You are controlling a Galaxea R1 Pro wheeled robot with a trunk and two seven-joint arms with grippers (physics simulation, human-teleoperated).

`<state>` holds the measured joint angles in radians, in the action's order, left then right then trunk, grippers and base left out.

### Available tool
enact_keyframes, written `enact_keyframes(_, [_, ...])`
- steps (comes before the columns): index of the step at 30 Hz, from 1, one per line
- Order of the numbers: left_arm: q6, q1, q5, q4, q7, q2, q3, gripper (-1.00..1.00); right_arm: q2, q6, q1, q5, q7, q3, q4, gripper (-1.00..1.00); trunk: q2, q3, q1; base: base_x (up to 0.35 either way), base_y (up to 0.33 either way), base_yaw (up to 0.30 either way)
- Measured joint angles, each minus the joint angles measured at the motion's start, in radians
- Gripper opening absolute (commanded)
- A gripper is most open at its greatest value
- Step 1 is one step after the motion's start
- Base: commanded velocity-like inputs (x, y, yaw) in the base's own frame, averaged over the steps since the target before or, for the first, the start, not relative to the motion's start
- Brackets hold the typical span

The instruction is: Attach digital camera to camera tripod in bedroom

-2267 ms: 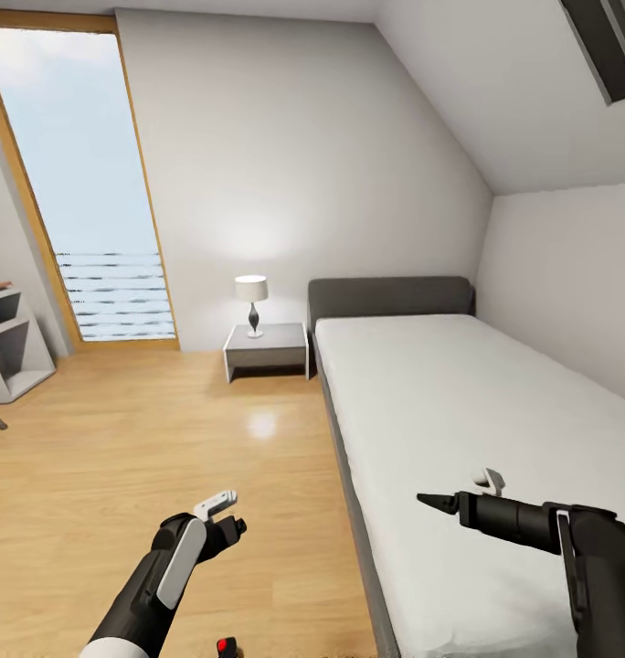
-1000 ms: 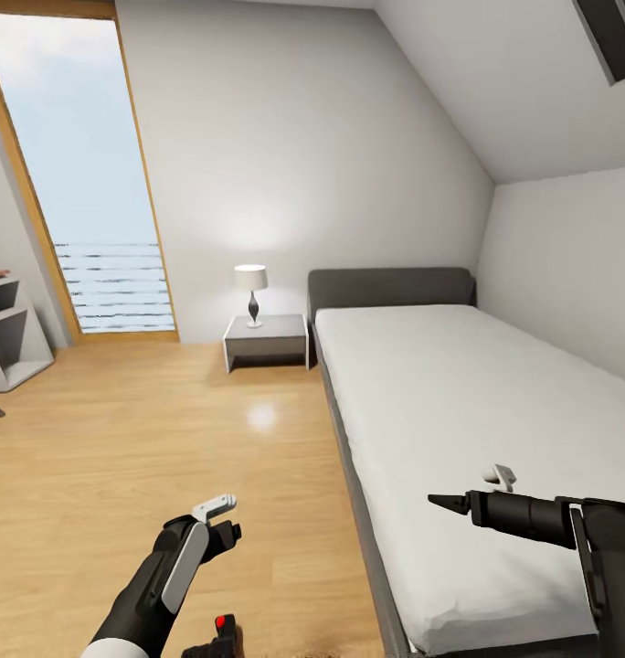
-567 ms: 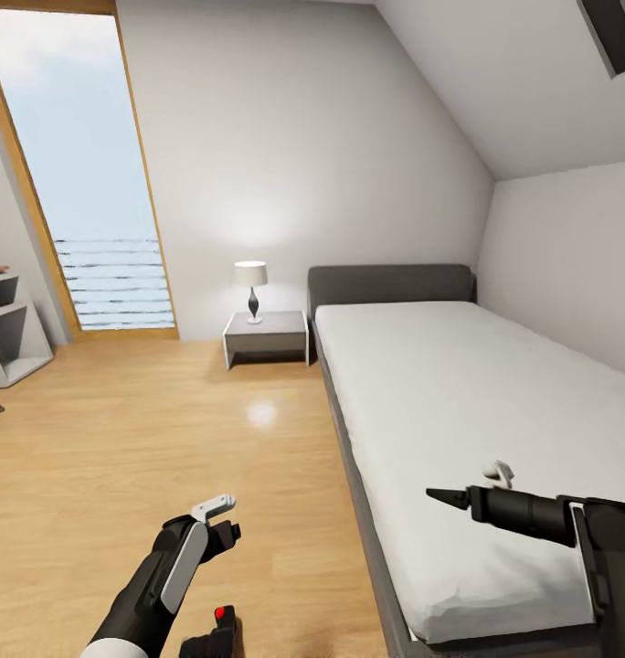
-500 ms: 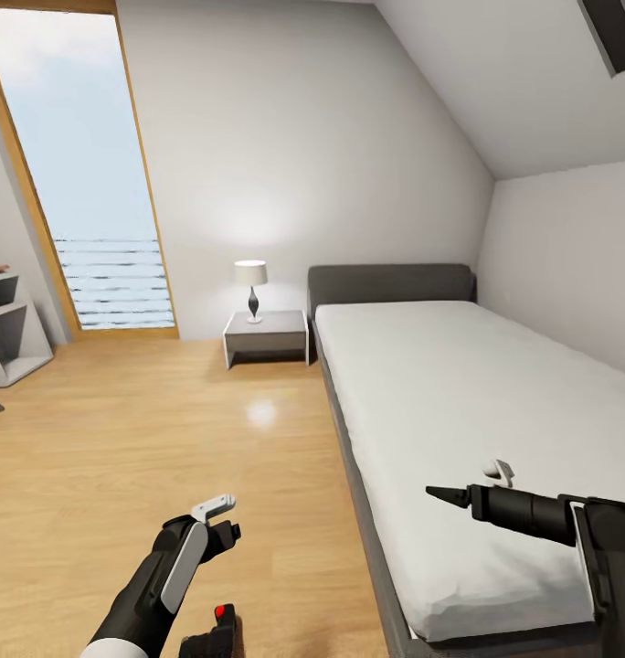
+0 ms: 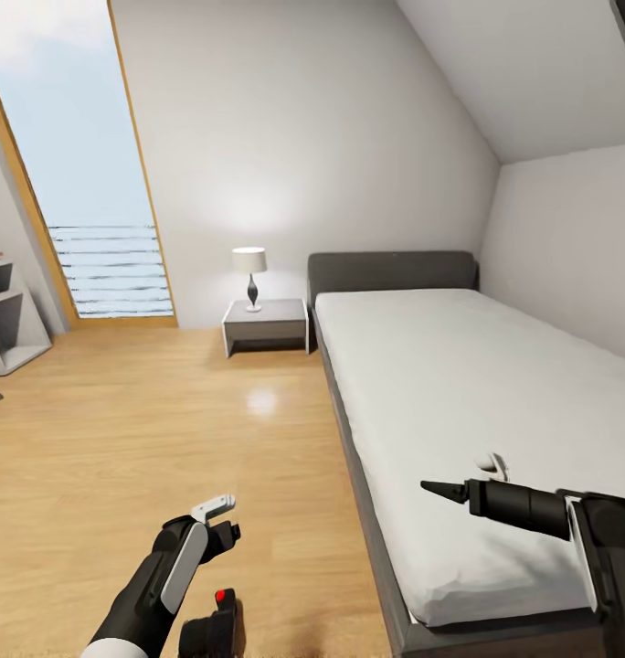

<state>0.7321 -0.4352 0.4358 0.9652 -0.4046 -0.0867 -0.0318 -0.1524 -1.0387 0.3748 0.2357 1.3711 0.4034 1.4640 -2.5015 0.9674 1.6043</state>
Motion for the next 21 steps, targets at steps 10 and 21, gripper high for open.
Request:
enact_keyframes(10, [0.000, 0.000, 0.000, -0.002, 0.000, 0.000, 0.000, 1.00, -0.091, 0.001, 0.000, -0.183, 0.004, -0.136, 0.000, 1.00, -0.002, 0.039, 0.005, 0.000, 0.000, 0.000])
enact_keyframes(21, [-0.001, 0.000, 0.000, -0.004, 0.001, 0.000, 0.000, 1.00, -0.181, -0.002, 0.000, -0.350, 0.010, -0.153, 0.005, 1.00, -0.005, 0.081, 0.009, 0.000, 0.000, 0.000])
